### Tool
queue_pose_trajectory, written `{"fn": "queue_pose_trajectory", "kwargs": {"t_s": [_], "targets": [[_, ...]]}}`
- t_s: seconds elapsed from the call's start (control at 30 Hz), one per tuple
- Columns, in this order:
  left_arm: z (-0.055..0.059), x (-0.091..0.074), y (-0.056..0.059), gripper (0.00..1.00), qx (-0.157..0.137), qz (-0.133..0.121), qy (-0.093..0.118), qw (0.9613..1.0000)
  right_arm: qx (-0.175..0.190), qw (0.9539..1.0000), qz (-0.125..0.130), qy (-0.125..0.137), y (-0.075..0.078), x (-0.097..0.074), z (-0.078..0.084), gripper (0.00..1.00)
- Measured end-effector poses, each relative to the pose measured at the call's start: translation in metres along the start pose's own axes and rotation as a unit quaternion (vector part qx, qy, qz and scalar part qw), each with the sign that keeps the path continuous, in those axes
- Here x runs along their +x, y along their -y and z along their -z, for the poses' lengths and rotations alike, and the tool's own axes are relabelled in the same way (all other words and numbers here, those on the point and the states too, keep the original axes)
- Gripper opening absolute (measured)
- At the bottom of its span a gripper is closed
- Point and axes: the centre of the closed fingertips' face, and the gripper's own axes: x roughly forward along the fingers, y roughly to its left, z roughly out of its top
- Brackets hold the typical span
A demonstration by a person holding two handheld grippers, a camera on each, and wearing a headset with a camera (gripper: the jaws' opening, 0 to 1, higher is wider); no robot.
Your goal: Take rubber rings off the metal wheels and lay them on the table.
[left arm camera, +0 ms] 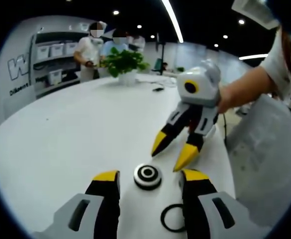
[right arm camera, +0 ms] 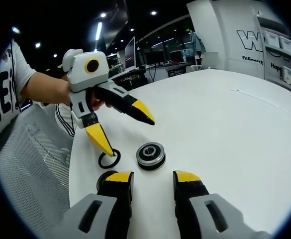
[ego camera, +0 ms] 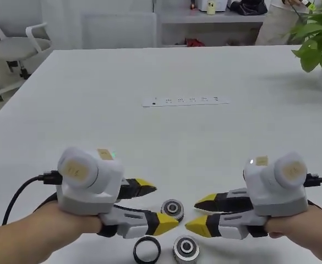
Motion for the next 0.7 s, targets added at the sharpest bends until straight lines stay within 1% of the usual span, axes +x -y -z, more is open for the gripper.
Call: {"fn": "queue_pose_trajectory", "kwargs": {"t_s": [0.1, 0.37, 0.5, 0.63, 0.7], "targets": [[0.001, 0.002, -0.001, 0.46, 0.002, -0.002, 0.0, 1.0, -0.004, 1.0, -0.003, -0.004, -0.002, 0.003, 0.001, 0.28], [0.002, 0.009, 0.002, 0.42, 0.0, 0.002, -0.003, 1.0, -0.009, 0.9999, -0.008, -0.006, -0.005, 0.006, 0.0, 0.28], [0.005, 0.012, 0.003, 0.37, -0.001, 0.003, -0.008, 1.0, -0.012, 0.9999, -0.009, -0.006, -0.005, 0.007, 0.0, 0.28], [0.006, 0.015, 0.002, 0.36, -0.005, 0.001, -0.009, 0.9999, -0.012, 0.9998, -0.011, -0.009, -0.006, 0.008, 0.001, 0.28], [0.007, 0.015, 0.001, 0.34, -0.004, -0.001, -0.012, 0.9999, -0.013, 0.9998, -0.012, -0.01, -0.007, 0.008, 0.002, 0.28]]}}
